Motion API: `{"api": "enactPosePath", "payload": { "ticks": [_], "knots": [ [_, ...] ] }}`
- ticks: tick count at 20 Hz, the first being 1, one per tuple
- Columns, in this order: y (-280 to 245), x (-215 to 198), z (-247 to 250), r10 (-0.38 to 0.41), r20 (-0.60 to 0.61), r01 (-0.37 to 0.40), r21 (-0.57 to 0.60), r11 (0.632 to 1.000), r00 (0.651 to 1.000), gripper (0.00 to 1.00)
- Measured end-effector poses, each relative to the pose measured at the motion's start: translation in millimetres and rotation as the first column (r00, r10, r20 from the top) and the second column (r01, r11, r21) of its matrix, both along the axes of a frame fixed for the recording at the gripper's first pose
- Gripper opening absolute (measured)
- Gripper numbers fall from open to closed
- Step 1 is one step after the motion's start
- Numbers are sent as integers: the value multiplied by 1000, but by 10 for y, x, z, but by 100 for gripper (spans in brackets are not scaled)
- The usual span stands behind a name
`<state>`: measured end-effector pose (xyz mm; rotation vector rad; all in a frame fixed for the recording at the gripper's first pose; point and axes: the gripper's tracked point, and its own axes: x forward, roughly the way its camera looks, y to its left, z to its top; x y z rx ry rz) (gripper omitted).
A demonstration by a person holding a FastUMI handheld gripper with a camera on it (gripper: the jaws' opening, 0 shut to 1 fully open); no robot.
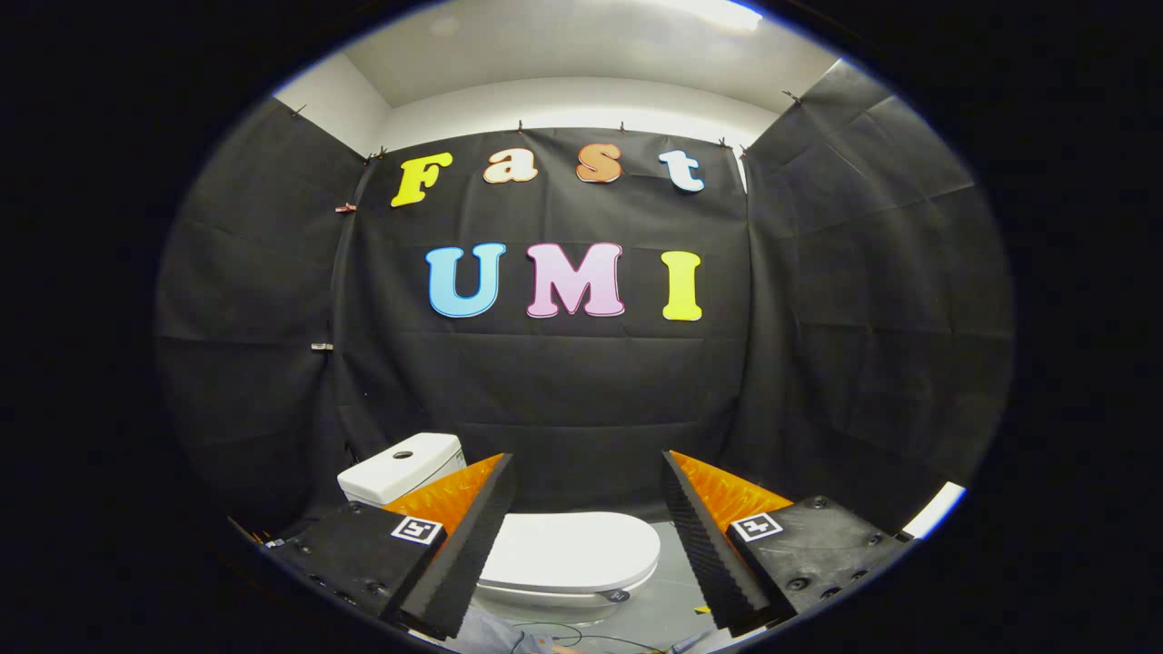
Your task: Open the toilet lid.
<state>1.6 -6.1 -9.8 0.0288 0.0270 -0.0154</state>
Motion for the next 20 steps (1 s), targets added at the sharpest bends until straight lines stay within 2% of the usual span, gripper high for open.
{"api": "enactPosePath", "payload": {
  "ticks": [5,11,14,20],
  "knots": [
    [-149,107,-213,-29,-47,32,54,998,998,99],
    [-468,247,-740,-72,-147,96,157,983,986,99],
    [-615,332,-1190,-54,-252,121,261,958,966,100],
    [-939,577,-2162,8,-418,191,431,882,908,100]
  ]
}}
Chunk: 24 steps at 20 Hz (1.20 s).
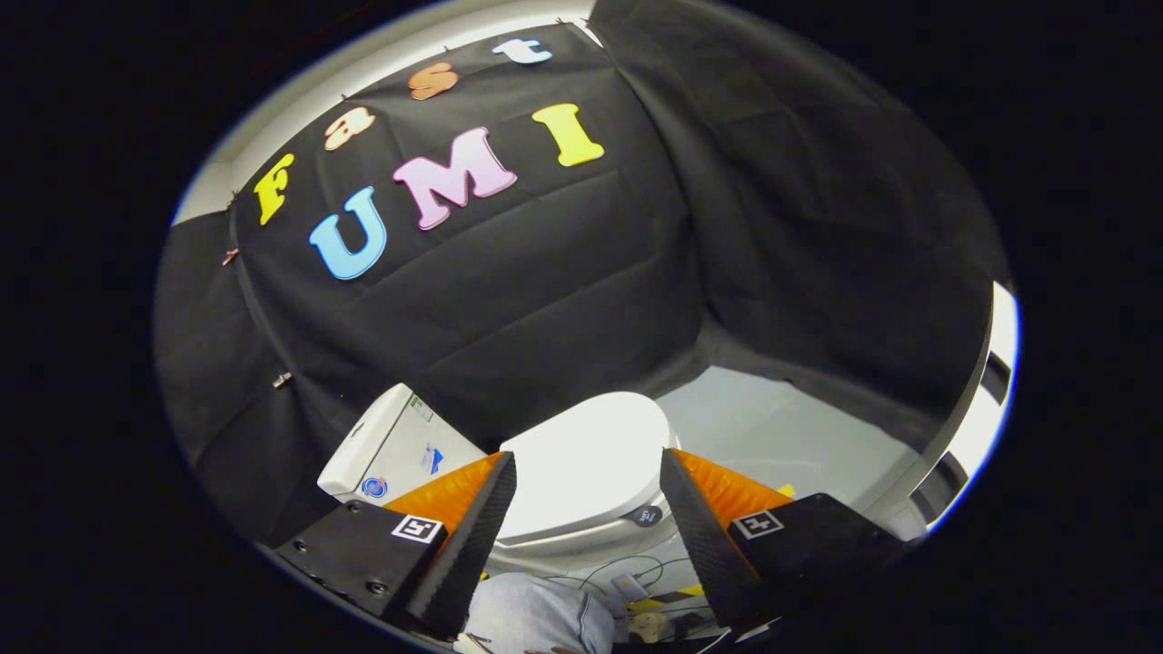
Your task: Open the toilet lid.
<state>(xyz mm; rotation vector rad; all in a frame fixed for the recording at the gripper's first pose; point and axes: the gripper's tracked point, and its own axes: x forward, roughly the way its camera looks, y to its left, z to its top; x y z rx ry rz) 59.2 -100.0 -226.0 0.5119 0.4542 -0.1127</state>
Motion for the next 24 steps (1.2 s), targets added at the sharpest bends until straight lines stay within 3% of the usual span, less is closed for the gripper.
{"api": "enactPosePath", "payload": {
  "ticks": [5,15,16,24],
  "knots": [
    [-59,266,-710,14,-105,-1,115,993,994,97],
    [-110,612,-2096,24,-290,66,298,952,957,91],
    [-100,647,-2201,25,-301,74,313,947,953,86],
    [31,756,-2814,43,-352,122,433,893,935,86]
  ]
}}
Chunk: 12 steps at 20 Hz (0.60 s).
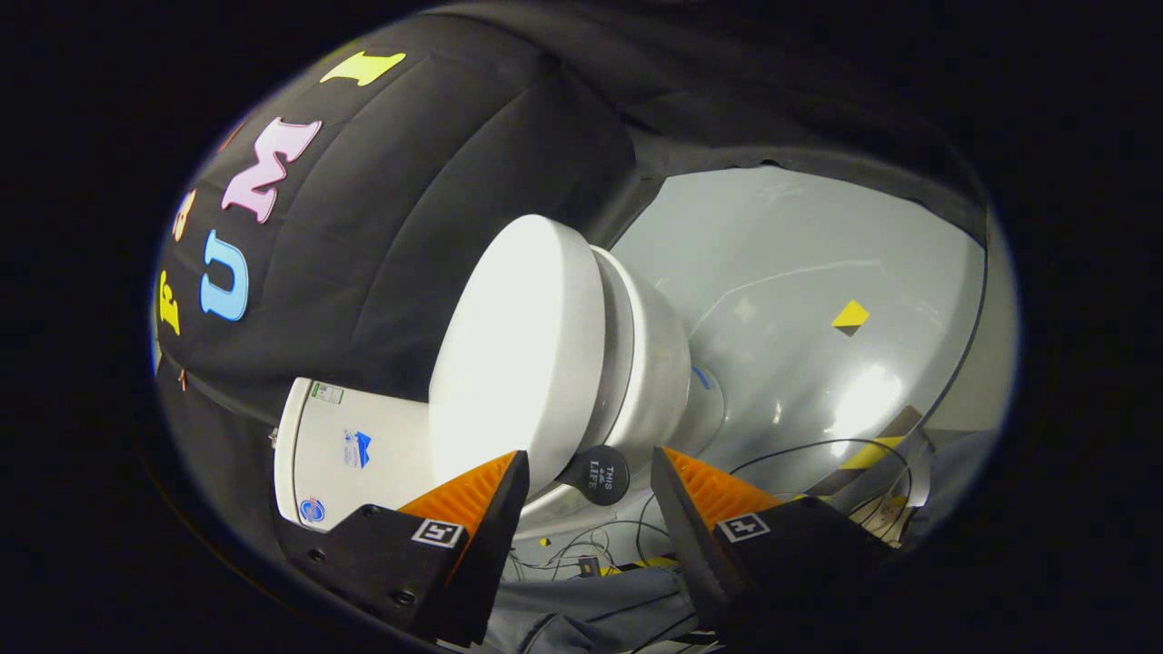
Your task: Open the toilet lid.
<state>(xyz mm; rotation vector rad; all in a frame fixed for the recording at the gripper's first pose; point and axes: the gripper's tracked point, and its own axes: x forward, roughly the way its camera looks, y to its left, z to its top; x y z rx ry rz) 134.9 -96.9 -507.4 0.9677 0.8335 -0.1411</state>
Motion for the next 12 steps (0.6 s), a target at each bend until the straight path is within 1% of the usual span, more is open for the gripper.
{"api": "enactPosePath", "payload": {
  "ticks": [2,3,4,5,8,9,10,11,12],
  "knots": [
    [19,6,-87,-7,-8,8,26,1000,1000,84],
    [58,17,-142,-7,-12,8,37,999,1000,74],
    [93,24,-177,-2,-18,2,42,999,1000,71],
    [147,36,-208,7,-16,-6,46,999,1000,71],
    [210,80,-273,18,-20,-17,50,999,1000,45],
    [273,96,-382,8,-28,-7,42,999,1000,45],
    [163,48,-244,-10,-17,11,53,999,1000,33],
    [175,53,-279,2,-23,-1,43,999,1000,21],
    [159,57,-285,2,-17,-1,39,999,1000,21]
  ]
}}
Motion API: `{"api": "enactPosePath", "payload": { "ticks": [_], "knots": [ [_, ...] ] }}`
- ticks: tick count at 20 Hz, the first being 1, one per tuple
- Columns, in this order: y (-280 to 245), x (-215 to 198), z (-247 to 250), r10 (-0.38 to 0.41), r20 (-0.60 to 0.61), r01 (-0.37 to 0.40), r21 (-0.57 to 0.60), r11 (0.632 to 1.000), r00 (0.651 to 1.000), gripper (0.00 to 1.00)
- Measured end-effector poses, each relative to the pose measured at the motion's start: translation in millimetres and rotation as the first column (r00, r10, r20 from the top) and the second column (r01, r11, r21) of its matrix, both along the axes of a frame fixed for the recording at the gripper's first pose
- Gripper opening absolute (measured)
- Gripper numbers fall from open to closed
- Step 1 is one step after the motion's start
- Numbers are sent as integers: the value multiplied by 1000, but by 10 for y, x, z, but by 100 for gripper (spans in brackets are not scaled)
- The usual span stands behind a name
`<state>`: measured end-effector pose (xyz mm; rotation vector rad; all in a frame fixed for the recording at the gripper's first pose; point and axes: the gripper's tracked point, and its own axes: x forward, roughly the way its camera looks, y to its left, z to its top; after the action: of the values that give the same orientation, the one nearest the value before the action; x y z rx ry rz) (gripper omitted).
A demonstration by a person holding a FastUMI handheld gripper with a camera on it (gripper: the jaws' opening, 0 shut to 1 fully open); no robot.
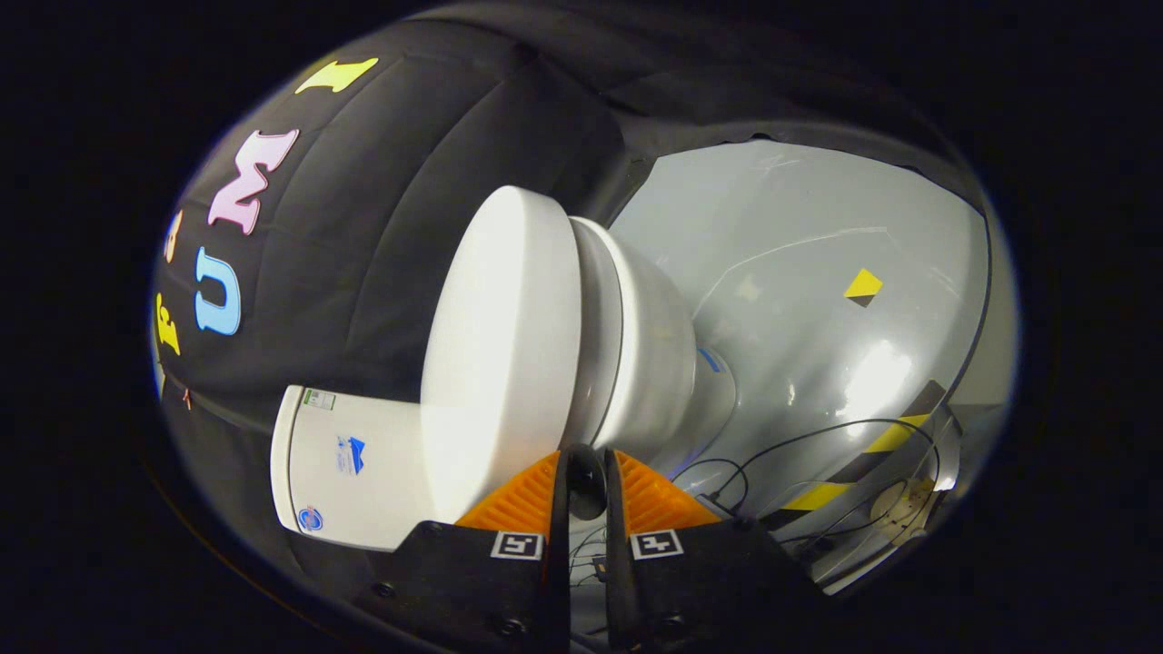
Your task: Open the toilet lid.
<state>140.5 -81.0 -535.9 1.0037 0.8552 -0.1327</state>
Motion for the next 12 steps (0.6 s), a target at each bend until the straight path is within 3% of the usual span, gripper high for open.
{"api": "enactPosePath", "payload": {
  "ticks": [5,8,10,12],
  "knots": [
    [42,33,101,42,18,-41,-62,997,999,21],
    [55,33,184,99,15,-95,-184,978,995,18],
    [56,32,287,93,33,-83,-234,969,995,18],
    [57,104,431,105,42,-90,-271,958,994,5]
  ]
}}
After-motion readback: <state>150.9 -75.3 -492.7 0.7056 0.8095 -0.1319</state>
